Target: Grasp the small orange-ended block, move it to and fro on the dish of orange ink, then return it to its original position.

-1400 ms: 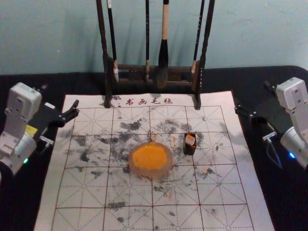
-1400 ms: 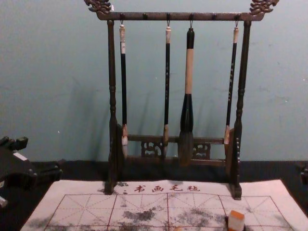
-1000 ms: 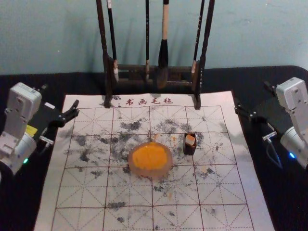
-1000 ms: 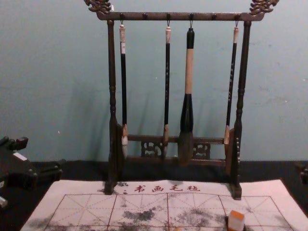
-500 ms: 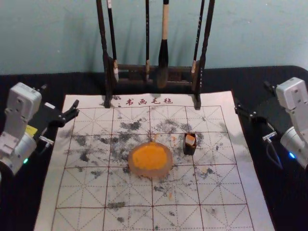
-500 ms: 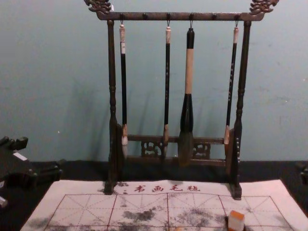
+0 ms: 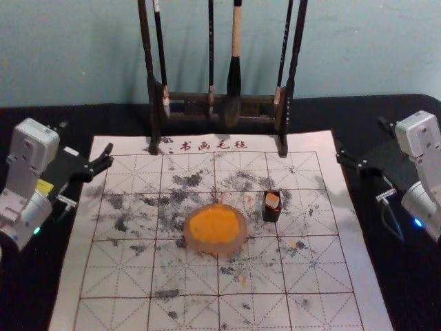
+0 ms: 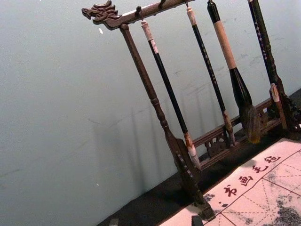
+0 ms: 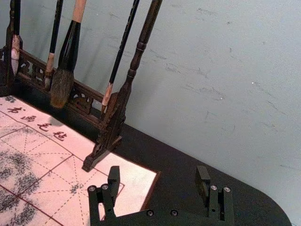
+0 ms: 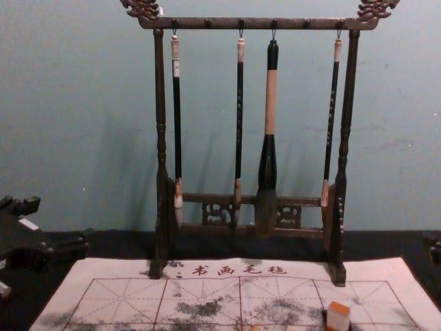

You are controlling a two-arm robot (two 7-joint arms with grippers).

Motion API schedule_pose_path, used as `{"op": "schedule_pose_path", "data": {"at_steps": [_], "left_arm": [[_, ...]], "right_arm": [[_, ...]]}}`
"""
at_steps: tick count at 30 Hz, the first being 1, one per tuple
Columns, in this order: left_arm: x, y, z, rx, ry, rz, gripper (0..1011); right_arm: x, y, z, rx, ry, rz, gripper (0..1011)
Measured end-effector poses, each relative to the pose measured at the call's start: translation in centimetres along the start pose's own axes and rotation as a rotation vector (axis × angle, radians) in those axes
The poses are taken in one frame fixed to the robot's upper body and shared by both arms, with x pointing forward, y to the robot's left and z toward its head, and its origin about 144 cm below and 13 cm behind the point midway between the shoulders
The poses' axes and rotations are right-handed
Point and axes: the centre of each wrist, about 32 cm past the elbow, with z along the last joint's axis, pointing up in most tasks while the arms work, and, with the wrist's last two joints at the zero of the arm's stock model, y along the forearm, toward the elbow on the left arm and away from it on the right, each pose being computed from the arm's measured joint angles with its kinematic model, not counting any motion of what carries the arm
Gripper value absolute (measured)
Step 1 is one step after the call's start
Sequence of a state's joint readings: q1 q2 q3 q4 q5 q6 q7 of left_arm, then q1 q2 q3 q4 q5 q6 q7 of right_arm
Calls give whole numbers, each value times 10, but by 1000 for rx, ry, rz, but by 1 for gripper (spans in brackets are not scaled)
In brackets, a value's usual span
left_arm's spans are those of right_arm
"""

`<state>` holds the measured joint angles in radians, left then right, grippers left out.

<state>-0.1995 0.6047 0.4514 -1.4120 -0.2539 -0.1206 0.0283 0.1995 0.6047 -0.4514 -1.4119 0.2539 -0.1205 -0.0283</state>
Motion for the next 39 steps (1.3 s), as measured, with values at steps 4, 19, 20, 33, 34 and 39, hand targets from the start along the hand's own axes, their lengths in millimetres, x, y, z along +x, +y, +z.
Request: {"op": "schedule_pose_path", "data": {"at_steps": [4,19,20,33,34,39], "left_arm": [[0,0,0,0,0,0,1001],[0,0,0,0,0,0,1001],[0,0,0,0,0,0,1001],[0,0,0,0,0,0,1001],[0,0,0,0,0,0,1001],[0,0,0,0,0,0,1001]], "right_arm": [[0,0,0,0,0,0,1000],[0,0,0,0,1,2,1000],[0,-1,0,0,2,5,1000],[0,-33,2,10,-11,185,1000],[0,-36,2,10,-15,200,1000],[-2,-53,1,9,-32,298,1000]]}}
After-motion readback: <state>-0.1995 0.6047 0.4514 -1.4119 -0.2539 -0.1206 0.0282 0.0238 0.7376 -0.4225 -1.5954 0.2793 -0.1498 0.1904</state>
